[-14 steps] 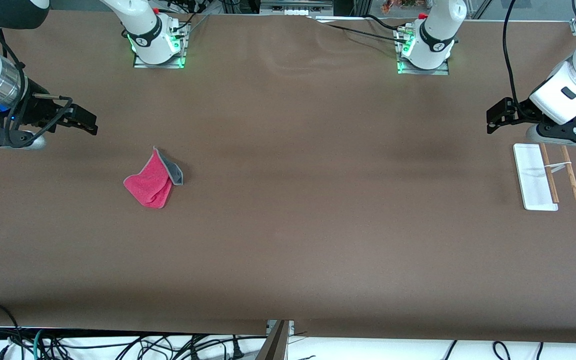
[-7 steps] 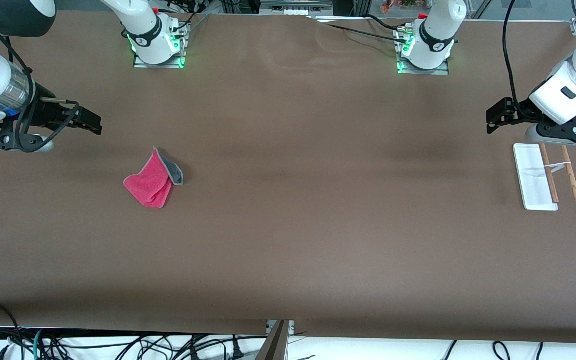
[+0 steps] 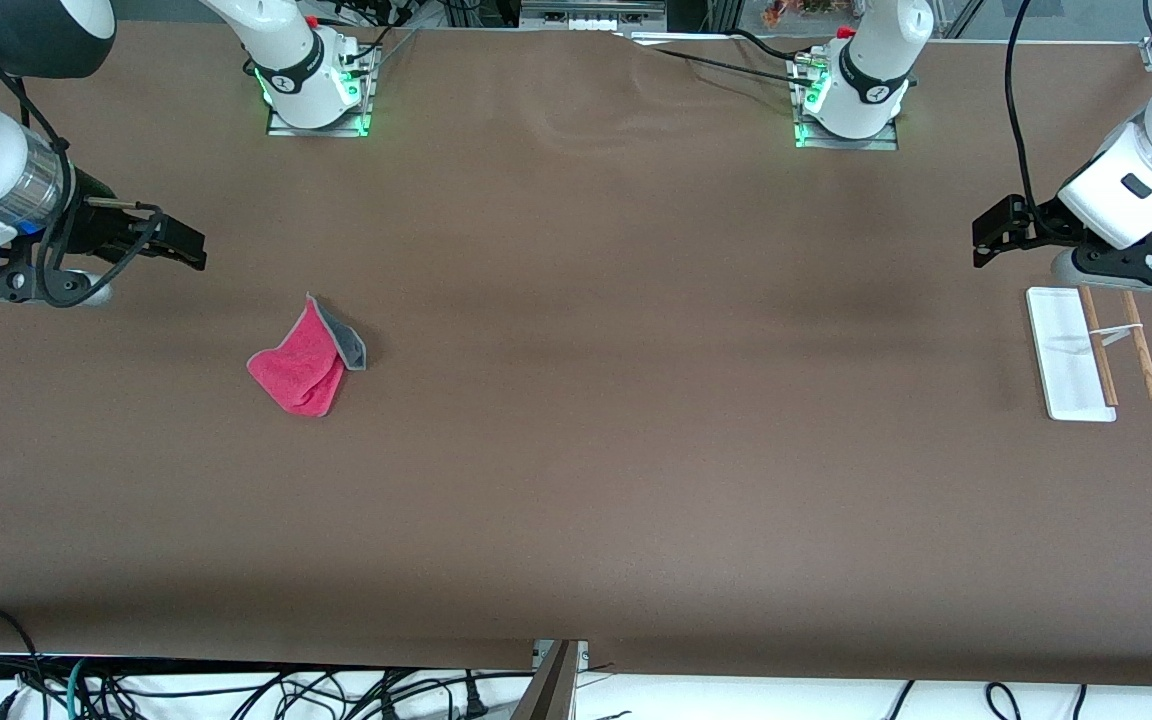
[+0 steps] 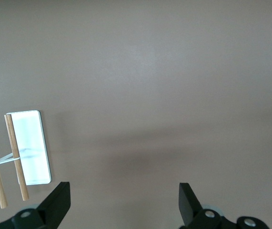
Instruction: Pass towel and hang on rack
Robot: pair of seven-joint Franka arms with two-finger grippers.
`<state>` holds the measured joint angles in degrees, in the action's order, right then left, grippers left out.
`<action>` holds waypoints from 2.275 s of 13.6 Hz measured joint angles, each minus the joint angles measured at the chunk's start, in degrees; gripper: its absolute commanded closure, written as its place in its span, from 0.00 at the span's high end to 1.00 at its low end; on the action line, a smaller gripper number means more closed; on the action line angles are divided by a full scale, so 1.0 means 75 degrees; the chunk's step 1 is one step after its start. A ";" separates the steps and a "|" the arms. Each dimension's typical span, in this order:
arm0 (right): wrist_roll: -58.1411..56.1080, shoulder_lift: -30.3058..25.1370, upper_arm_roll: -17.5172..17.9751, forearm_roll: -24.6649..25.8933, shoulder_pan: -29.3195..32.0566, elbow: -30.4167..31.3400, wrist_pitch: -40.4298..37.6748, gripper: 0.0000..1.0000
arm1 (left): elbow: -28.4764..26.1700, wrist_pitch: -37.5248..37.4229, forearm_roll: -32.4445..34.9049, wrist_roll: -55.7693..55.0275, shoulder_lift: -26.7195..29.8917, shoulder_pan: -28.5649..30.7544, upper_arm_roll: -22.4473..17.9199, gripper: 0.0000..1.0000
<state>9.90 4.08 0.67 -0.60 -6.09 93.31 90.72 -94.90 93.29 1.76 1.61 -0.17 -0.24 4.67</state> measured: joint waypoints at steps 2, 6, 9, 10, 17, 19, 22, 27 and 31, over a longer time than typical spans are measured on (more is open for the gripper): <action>0.0000 0.0004 0.0000 0.0000 0.0000 0.0156 0.0133 1.00 | 0.0000 0.0000 0.0000 0.0000 0.0000 -0.0001 0.0000 1.00; 0.0000 0.0022 0.0011 -0.0002 -0.0003 0.0794 0.0624 1.00 | 0.0000 0.0000 0.0000 0.0000 0.0000 -0.0001 0.0000 1.00; 0.0000 0.0070 0.0049 -0.0002 -0.0006 0.1983 0.1854 1.00 | 0.0000 0.0000 0.0000 0.0000 0.0002 -0.0001 0.0000 1.00; 0.0000 0.0100 0.0076 -0.0003 -0.0008 0.2393 0.2284 1.00 | 0.0000 0.0000 0.0000 0.0000 0.0003 -0.0001 0.0000 1.00; -0.0001 0.0747 0.0309 -0.0003 -0.0098 0.4533 0.4602 1.00 | 0.0000 0.0000 0.0000 0.0000 0.0008 -0.0001 0.0000 1.00; -0.0002 0.1148 0.0327 -0.0003 -0.0102 0.4634 0.4691 1.00 | 0.0000 0.0000 0.0000 0.0000 0.0008 -0.0002 0.0000 1.00; -0.0003 0.1634 0.0341 -0.0003 -0.0103 0.4761 0.5013 1.00 | 0.0000 0.0000 0.0000 0.0000 0.0010 -0.0003 0.0000 1.00; -0.0004 0.1878 0.0341 -0.0003 -0.0103 0.4897 0.5284 0.83 | 0.0000 0.0000 0.0000 0.0000 0.0010 -0.0012 0.0008 1.00; -0.0016 0.1933 0.0341 -0.0003 -0.0103 0.4921 0.5449 0.79 | 0.0000 0.0000 0.0000 0.0000 0.0014 -0.0014 0.0009 1.00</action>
<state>9.78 18.58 3.23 -0.62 -6.87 130.22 131.59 -94.90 93.29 1.76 1.61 -0.06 -0.35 4.73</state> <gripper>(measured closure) 0.189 0.000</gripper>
